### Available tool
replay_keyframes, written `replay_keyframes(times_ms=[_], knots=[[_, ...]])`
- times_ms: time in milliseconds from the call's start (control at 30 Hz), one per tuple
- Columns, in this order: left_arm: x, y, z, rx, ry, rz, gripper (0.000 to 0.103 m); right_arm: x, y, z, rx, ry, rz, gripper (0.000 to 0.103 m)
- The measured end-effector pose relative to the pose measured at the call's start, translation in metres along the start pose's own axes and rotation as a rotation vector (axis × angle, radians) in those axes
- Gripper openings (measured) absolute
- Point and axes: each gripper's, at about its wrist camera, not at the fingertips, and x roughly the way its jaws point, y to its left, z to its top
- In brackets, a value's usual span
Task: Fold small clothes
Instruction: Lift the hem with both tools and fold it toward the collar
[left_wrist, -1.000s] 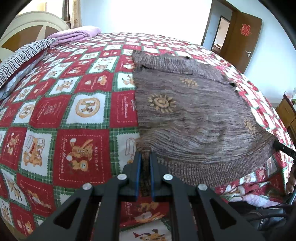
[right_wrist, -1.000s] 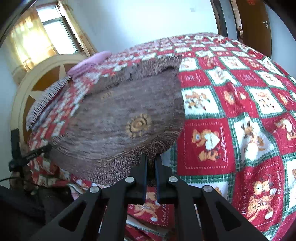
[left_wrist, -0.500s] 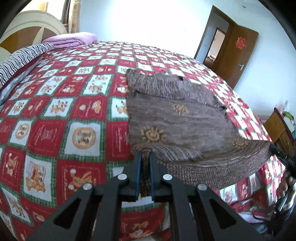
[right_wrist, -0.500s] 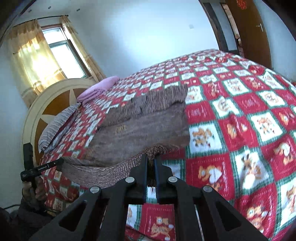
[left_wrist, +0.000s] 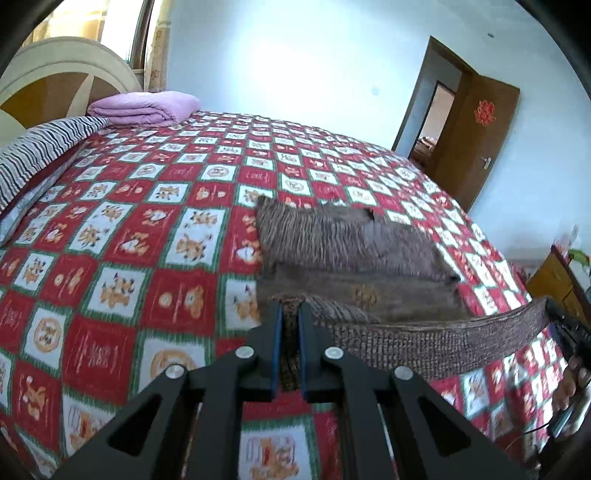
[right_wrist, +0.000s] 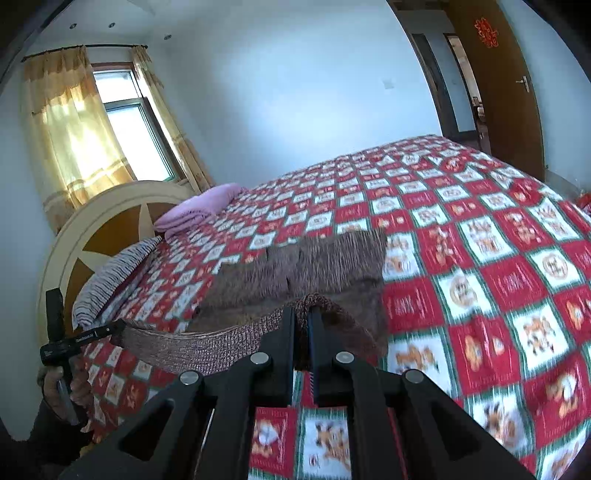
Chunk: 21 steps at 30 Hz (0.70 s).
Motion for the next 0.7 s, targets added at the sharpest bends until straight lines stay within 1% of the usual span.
replay_keyframes(times_ms=[200, 433, 567, 700], knots=[[0.011, -0.004, 0.033, 0.007, -0.039, 0.019, 0.008, 0.023, 0.002, 0.033, -0.015, -0.016, 0.001, 0.006], [0.035, -0.004, 0.072, 0.002, -0.059, 0.042, 0.008, 0.055, 0.001, 0.069, -0.031, -0.02, -0.012, 0.006], [0.053, -0.002, 0.092, 0.0, -0.06, 0.052, 0.008, 0.077, -0.004, 0.087, -0.031, -0.014, -0.029, 0.006], [0.078, -0.008, 0.104, 0.036, -0.041, 0.068, 0.008, 0.101, -0.016, 0.099, -0.019, 0.008, -0.054, 0.006]])
